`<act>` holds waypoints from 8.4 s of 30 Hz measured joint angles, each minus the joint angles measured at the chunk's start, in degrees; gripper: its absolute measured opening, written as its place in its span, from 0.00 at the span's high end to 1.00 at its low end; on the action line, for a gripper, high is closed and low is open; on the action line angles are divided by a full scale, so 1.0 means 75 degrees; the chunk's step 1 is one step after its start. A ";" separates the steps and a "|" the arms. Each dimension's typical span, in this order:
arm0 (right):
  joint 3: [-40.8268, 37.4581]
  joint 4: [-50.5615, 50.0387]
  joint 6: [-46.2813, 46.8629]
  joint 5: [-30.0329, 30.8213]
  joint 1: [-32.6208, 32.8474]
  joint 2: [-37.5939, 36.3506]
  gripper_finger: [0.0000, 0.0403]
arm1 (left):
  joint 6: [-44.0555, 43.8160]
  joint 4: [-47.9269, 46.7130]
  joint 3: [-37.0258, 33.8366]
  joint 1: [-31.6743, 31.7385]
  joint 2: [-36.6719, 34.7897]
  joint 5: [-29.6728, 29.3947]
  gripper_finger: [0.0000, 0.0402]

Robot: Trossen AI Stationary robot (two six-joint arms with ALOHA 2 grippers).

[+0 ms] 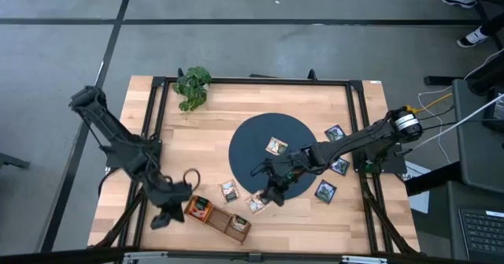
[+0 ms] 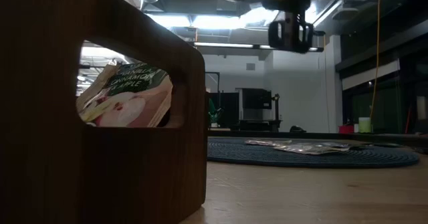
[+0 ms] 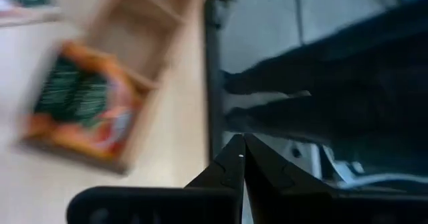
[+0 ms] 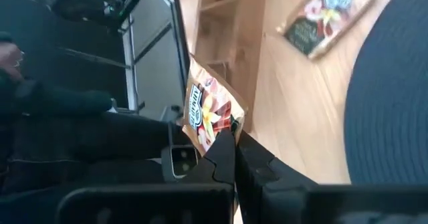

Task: Pick & Place Tea
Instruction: Put the brown tea bag into the right section of the wooden organizer

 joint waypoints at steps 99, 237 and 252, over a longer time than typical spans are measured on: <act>0.2429 -0.1301 -0.1265 0.3076 0.0679 0.0892 1.00 | 0.0487 0.1246 0.1690 0.3011 0.2018 -0.1569 0.62; 0.2110 -0.3659 0.4513 0.1809 0.1230 0.2072 0.73 | 0.3530 -0.0379 0.1457 0.5837 0.2049 0.1259 0.80; 0.0542 -0.1644 0.6489 0.3954 0.1357 0.1582 0.87 | 0.4467 0.2387 0.1460 0.6669 0.4848 0.3289 0.92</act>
